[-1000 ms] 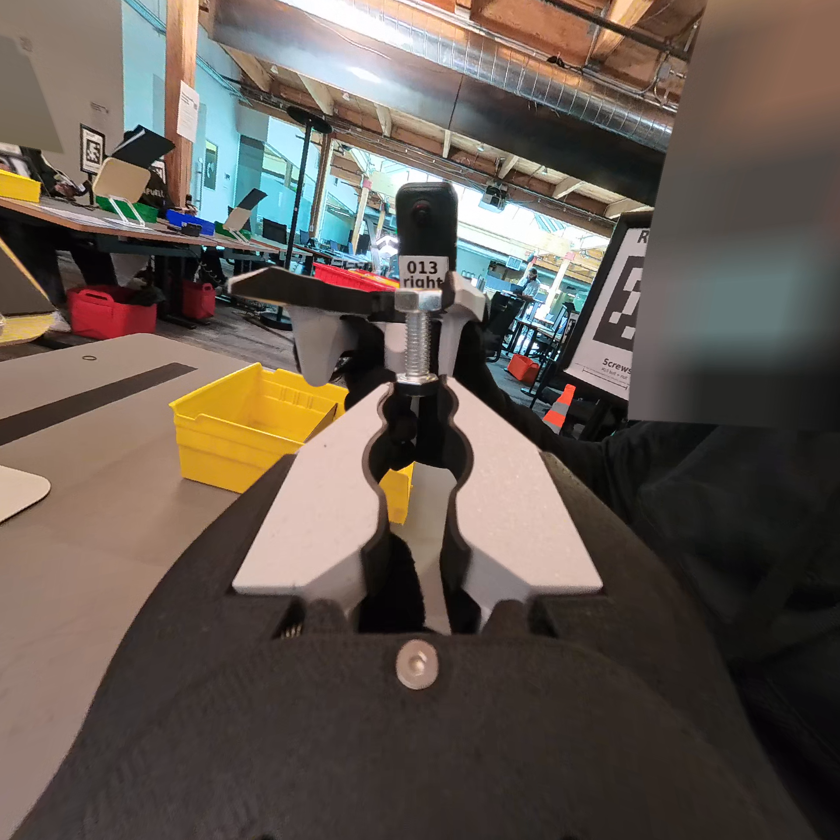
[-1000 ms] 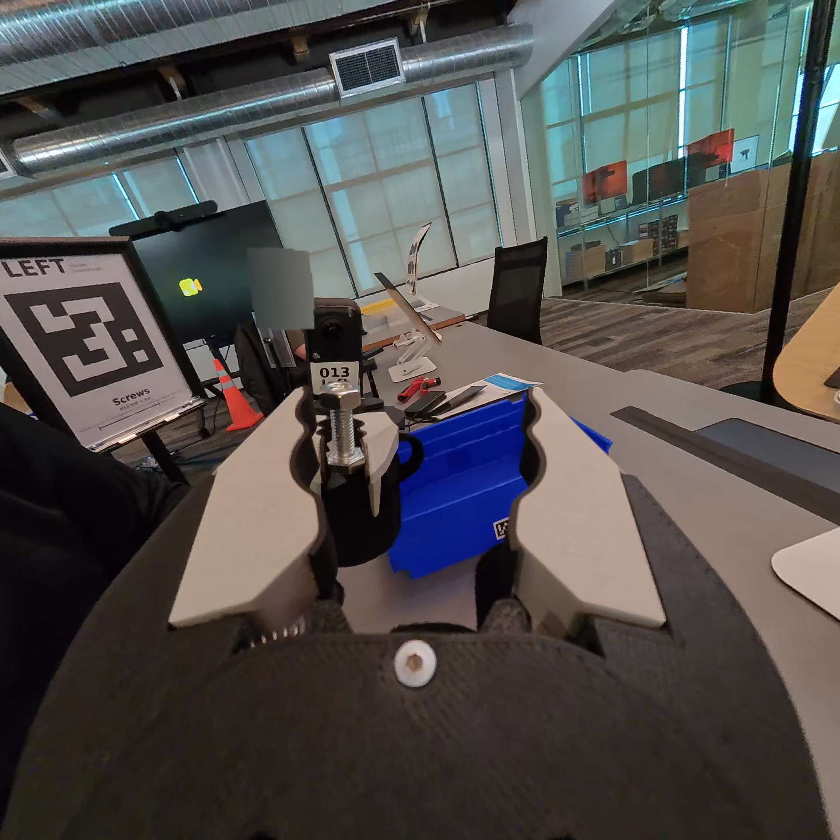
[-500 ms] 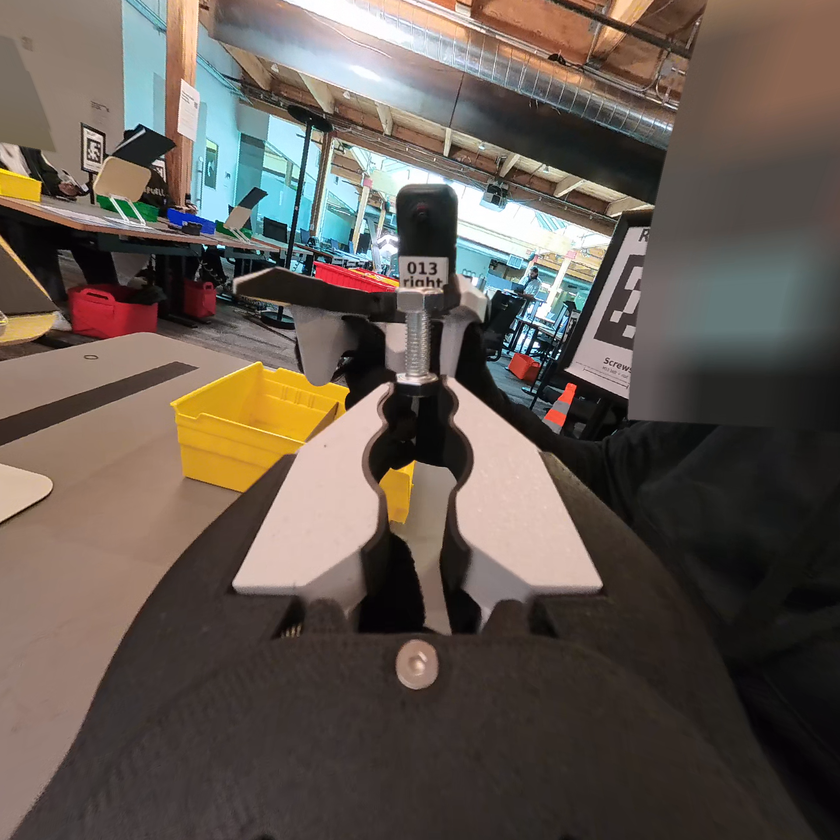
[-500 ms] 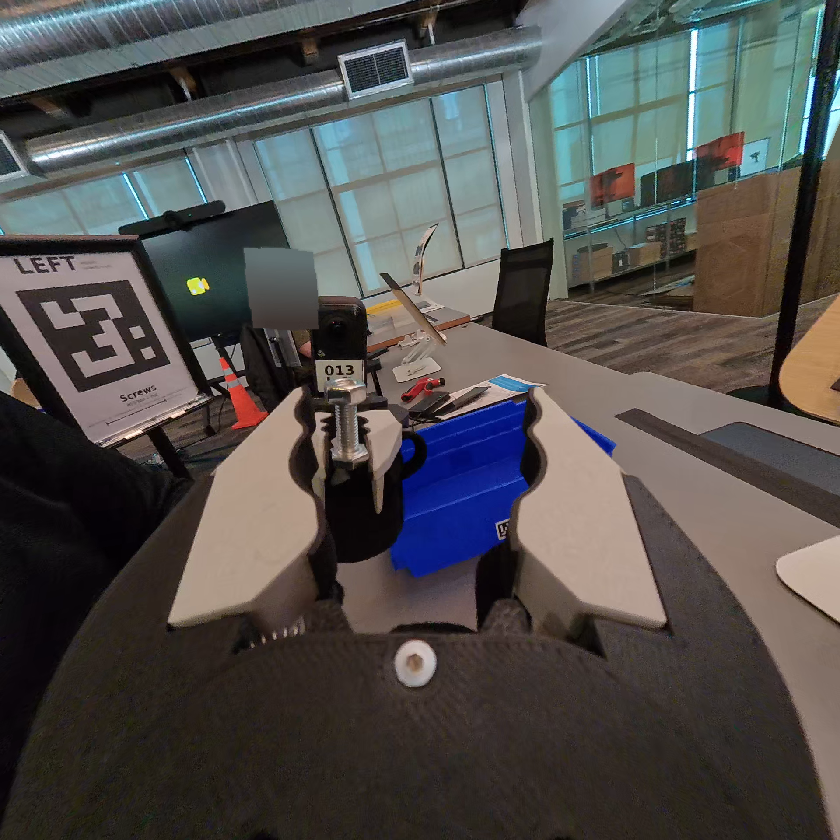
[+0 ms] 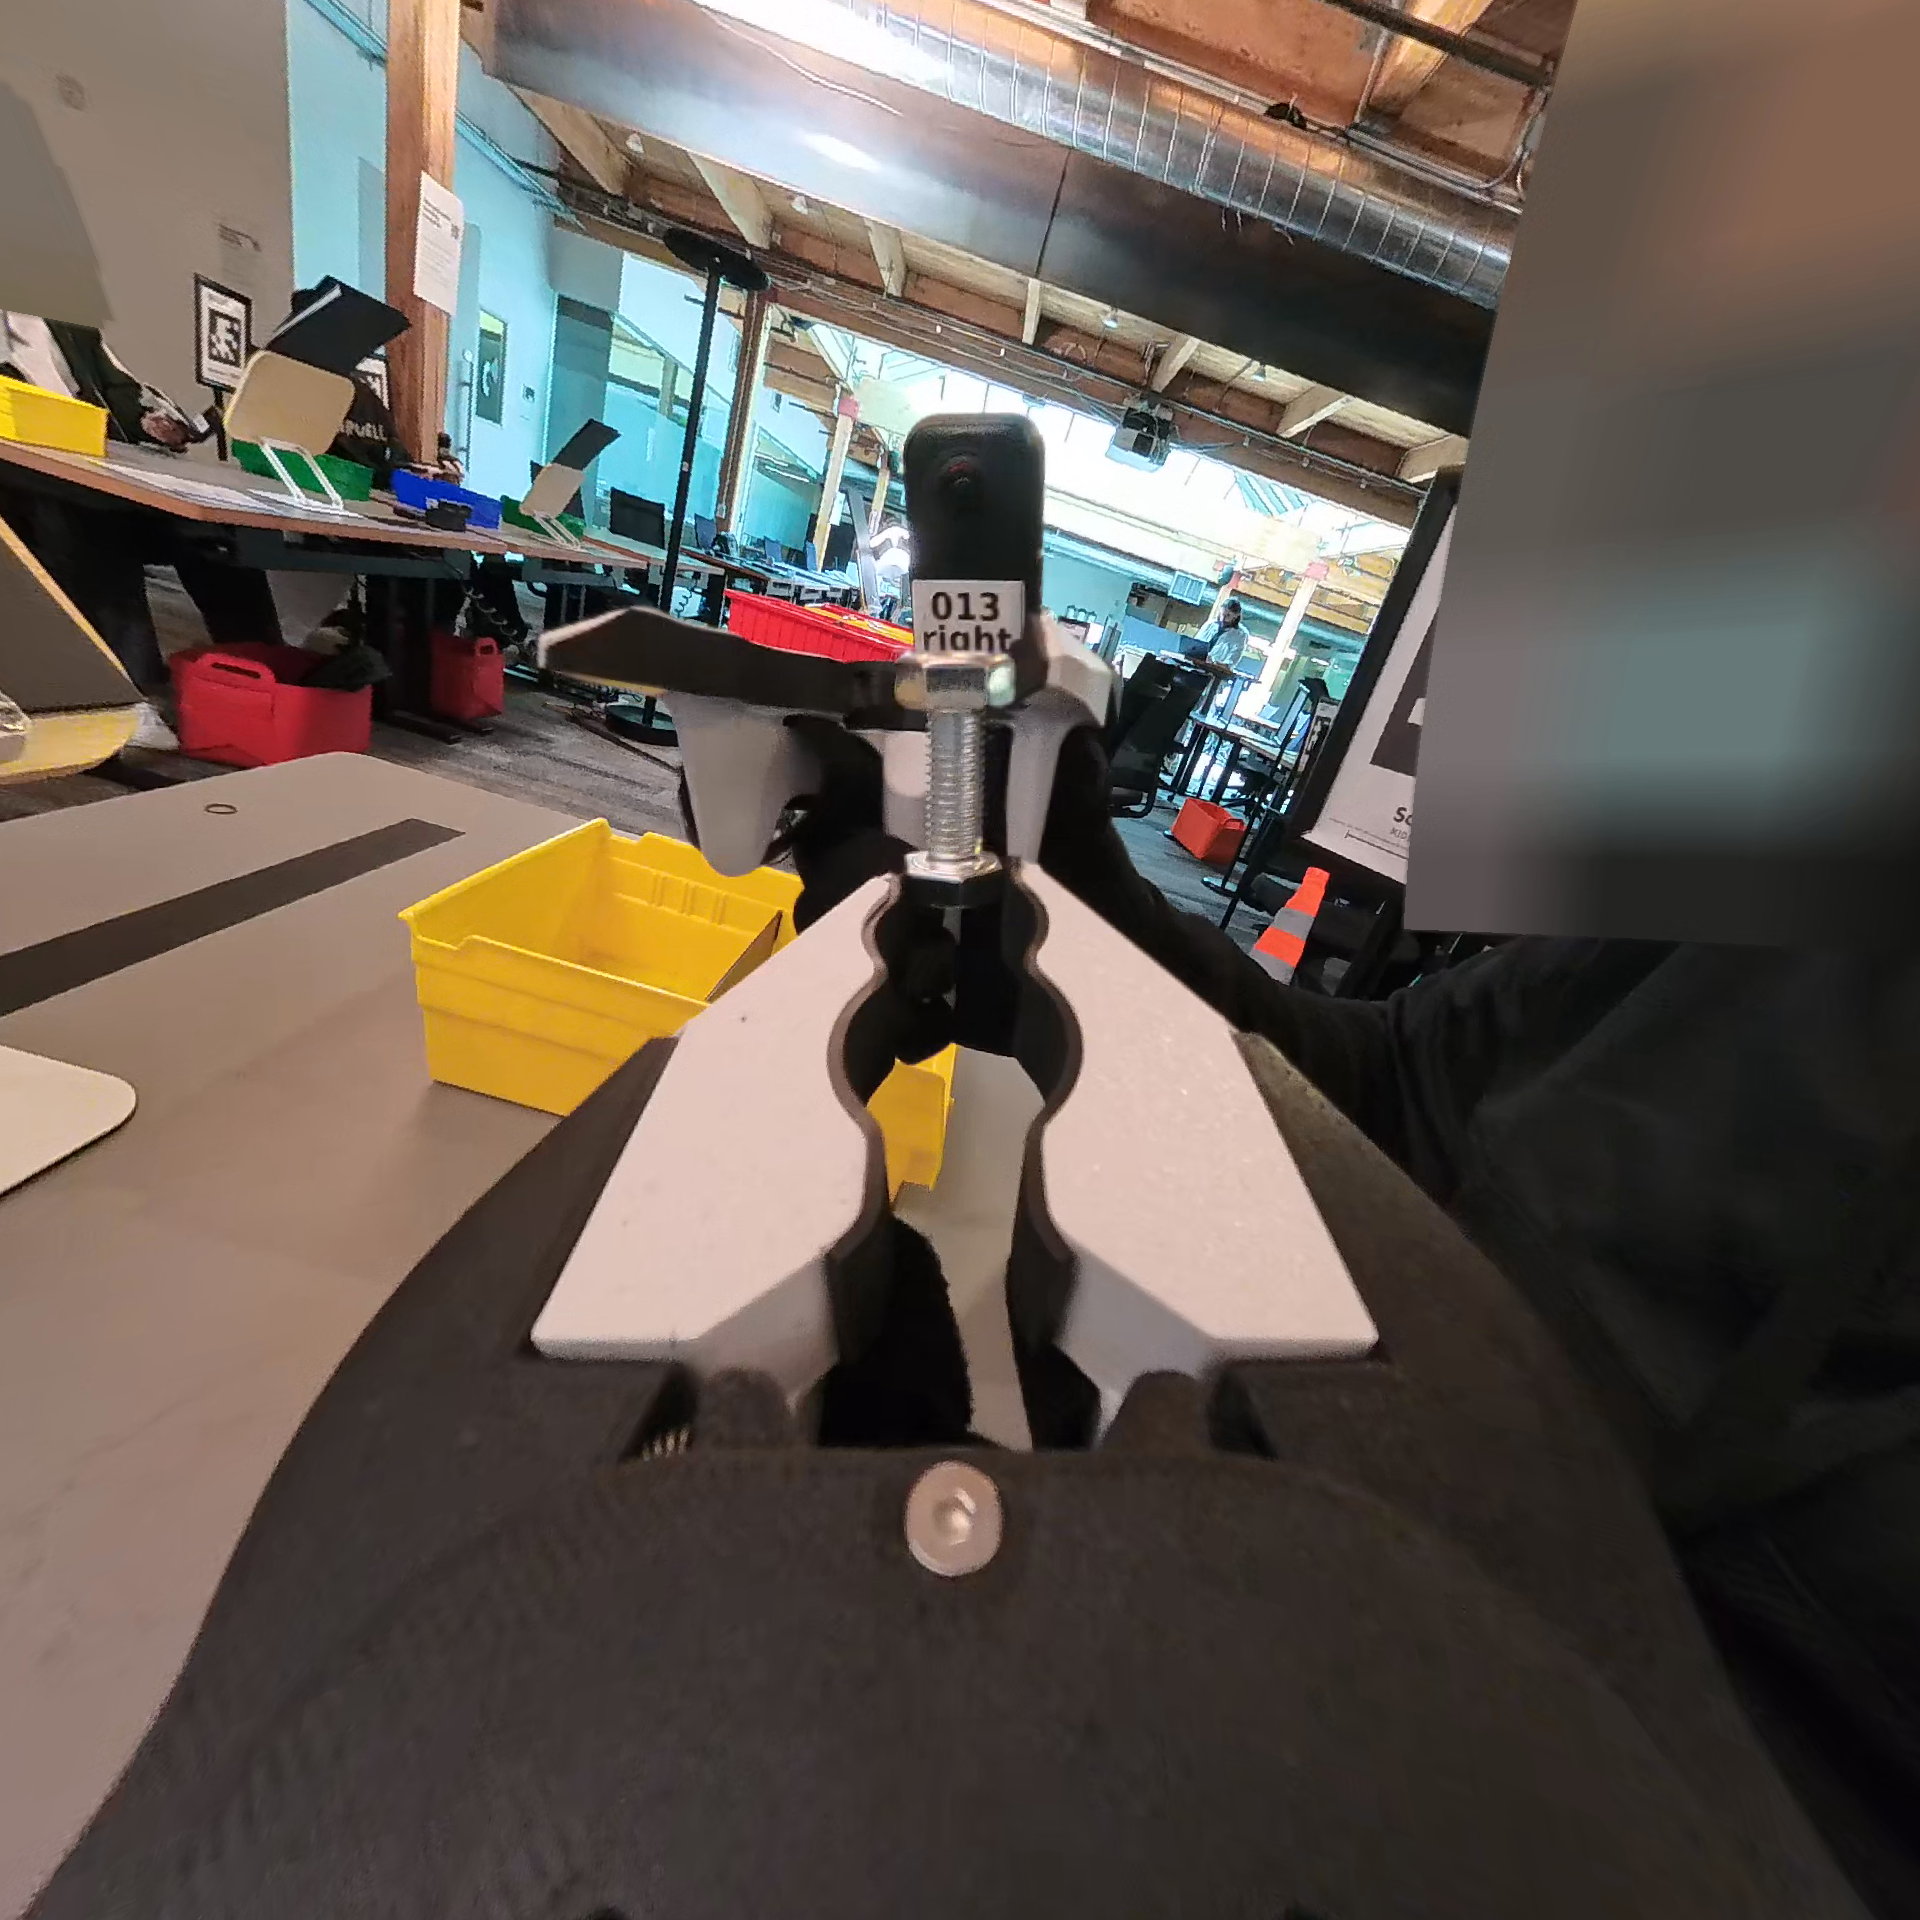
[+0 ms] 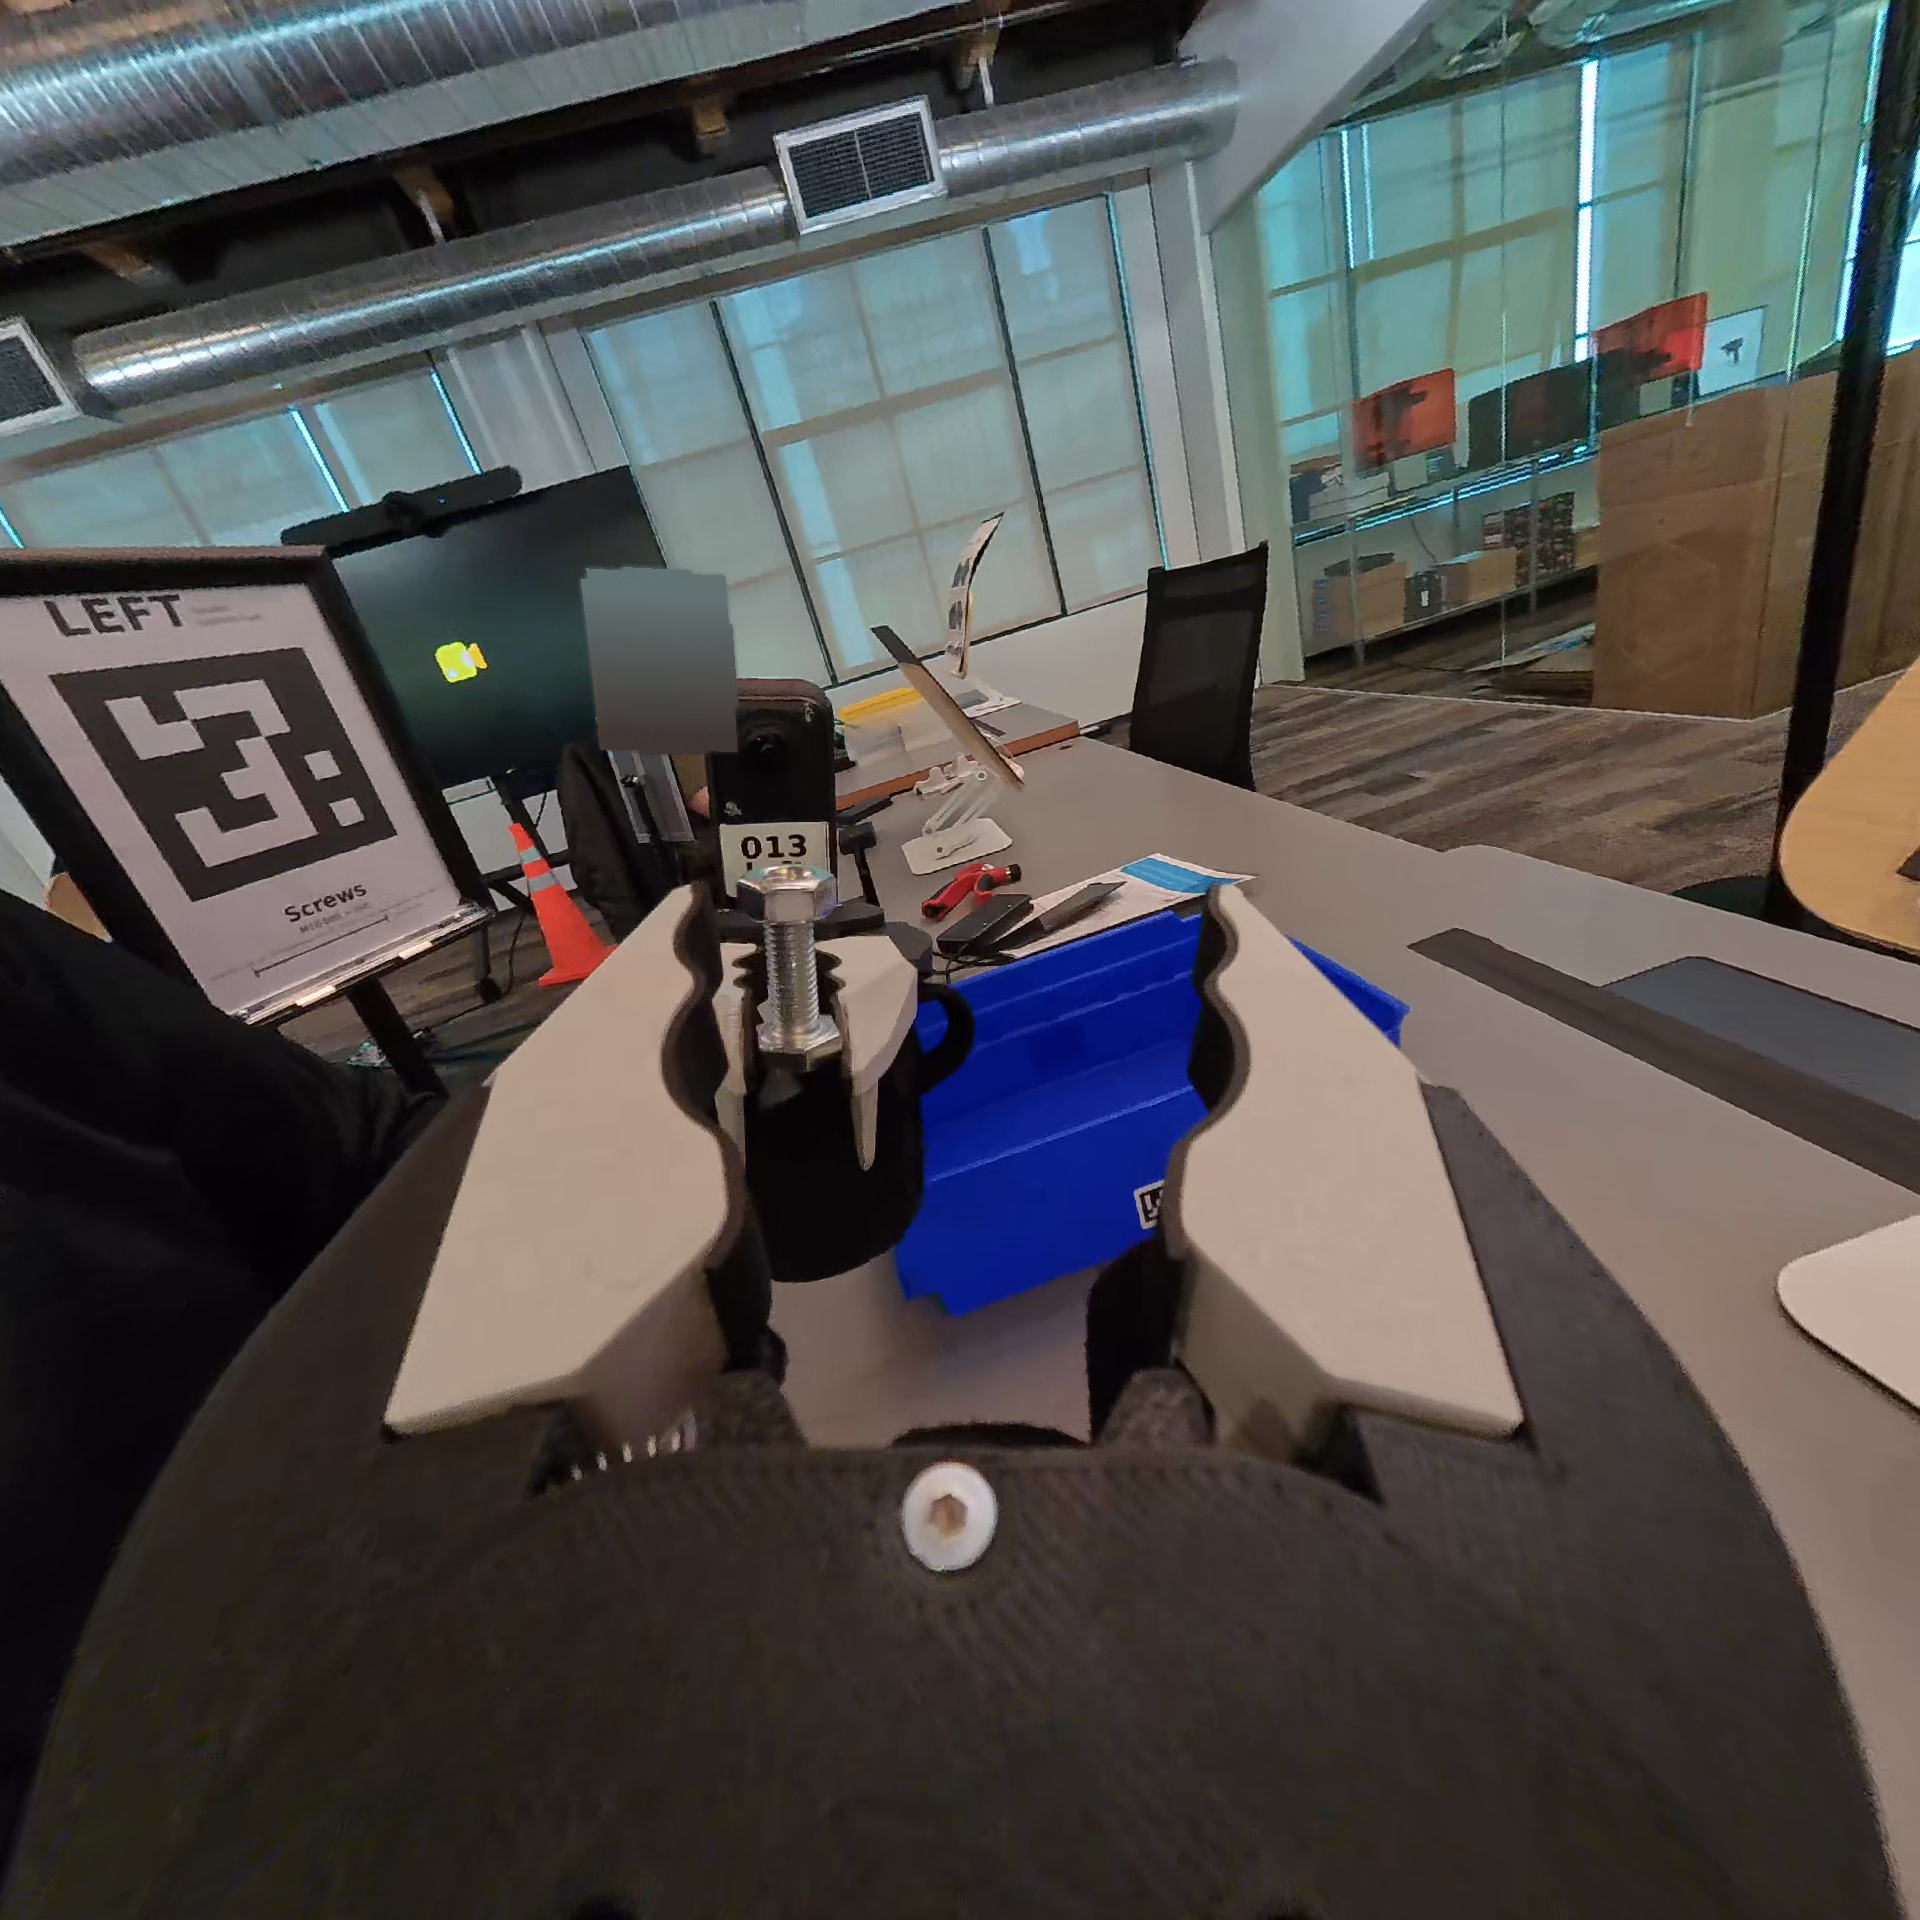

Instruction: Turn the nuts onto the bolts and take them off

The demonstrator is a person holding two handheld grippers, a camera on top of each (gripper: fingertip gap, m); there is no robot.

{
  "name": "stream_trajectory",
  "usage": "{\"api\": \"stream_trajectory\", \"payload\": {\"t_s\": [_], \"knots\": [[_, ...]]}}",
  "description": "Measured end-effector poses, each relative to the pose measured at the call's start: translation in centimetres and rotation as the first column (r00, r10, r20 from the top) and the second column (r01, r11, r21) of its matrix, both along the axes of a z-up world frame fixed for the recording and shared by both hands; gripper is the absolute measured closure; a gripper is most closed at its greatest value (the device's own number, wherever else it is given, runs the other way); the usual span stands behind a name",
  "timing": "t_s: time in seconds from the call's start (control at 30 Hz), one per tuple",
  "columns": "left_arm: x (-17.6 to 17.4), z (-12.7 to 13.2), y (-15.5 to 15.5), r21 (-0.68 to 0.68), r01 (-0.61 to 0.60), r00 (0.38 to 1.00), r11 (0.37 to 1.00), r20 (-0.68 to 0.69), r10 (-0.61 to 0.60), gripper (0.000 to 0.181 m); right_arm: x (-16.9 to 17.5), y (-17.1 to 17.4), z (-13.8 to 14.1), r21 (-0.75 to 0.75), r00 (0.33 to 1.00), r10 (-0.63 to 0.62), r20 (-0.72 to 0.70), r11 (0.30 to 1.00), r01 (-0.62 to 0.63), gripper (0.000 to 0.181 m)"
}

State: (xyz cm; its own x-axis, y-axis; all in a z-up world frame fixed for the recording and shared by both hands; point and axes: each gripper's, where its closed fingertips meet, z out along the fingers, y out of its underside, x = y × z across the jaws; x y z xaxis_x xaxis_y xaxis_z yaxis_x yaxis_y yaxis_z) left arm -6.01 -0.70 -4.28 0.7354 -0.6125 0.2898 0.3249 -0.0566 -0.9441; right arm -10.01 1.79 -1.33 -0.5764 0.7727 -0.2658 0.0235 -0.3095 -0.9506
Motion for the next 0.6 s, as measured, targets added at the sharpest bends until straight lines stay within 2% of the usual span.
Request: {"api": "stream_trajectory", "payload": {"t_s": [0.3, 0.6], "knots": [[0.2, 0.4, -0.2, 0.014, 0.002, 1.0, 1.0, -0.017, -0.002, 0.166, -0.4, 1.5, -0.9, -0.025, 0.998, -0.045, 0.041, 0.999, 0.046, 0.099], [0.3, -0.2, 0.0, -0.003, 0.002, 1.0, 1.0, -0.017, -0.002, 0.166, 0.0, -0.1, -0.2, -0.001, 1.0, 0.002, -0.001, 1.0, -0.002, 0.093]]}}
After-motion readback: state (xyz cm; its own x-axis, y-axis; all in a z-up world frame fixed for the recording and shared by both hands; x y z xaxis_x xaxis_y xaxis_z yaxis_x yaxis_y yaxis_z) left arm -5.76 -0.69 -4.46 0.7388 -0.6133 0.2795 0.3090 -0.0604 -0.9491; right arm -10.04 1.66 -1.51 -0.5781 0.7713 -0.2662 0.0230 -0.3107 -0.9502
